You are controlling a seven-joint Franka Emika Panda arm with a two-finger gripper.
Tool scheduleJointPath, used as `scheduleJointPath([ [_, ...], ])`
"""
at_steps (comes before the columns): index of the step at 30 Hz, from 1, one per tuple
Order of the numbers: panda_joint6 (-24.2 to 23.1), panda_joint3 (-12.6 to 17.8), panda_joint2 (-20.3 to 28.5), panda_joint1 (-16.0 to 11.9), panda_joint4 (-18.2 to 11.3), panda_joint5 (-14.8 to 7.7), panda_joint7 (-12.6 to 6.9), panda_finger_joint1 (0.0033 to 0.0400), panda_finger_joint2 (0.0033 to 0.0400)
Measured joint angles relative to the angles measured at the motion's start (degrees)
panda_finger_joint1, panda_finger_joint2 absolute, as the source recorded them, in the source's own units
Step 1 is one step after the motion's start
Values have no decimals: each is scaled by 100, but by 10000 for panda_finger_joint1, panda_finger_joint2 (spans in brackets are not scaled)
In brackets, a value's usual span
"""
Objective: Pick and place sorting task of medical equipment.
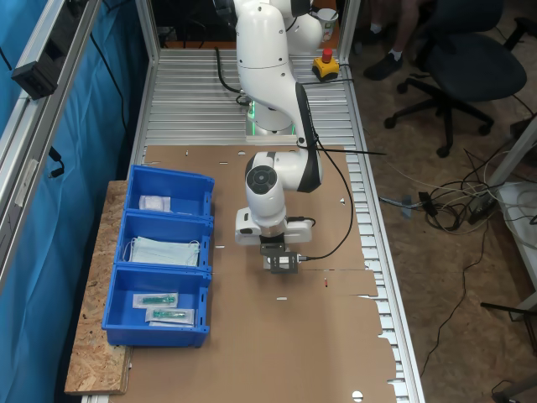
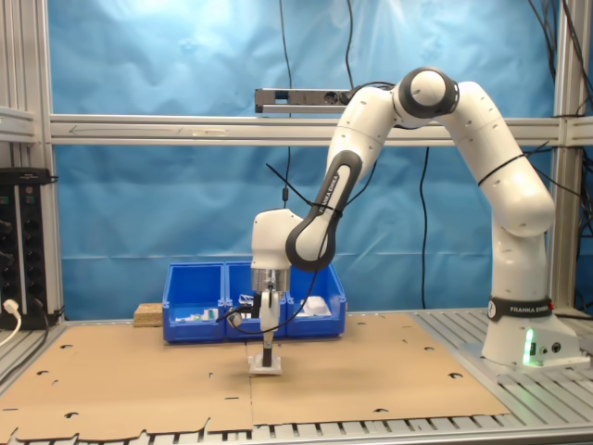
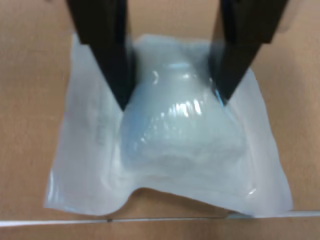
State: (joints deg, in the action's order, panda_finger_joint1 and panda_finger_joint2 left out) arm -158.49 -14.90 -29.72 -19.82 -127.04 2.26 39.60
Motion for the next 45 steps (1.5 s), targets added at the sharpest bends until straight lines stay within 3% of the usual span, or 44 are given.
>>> scheduleJointPath([
  [1,-3,0,0,1,0,0,0,261,261],
  [2,-6,0,1,2,0,0,0,100,100],
  [8,-12,0,1,4,0,0,0,100,100],
  [9,-12,0,0,5,0,0,0,52,52],
  [19,-12,-11,51,5,-15,0,0,52,52],
  [28,-11,-32,383,5,-140,0,0,52,52],
  [35,69,-40,869,5,-251,0,0,53,53],
  [45,559,-37,1923,-15,-580,0,0,53,53],
])
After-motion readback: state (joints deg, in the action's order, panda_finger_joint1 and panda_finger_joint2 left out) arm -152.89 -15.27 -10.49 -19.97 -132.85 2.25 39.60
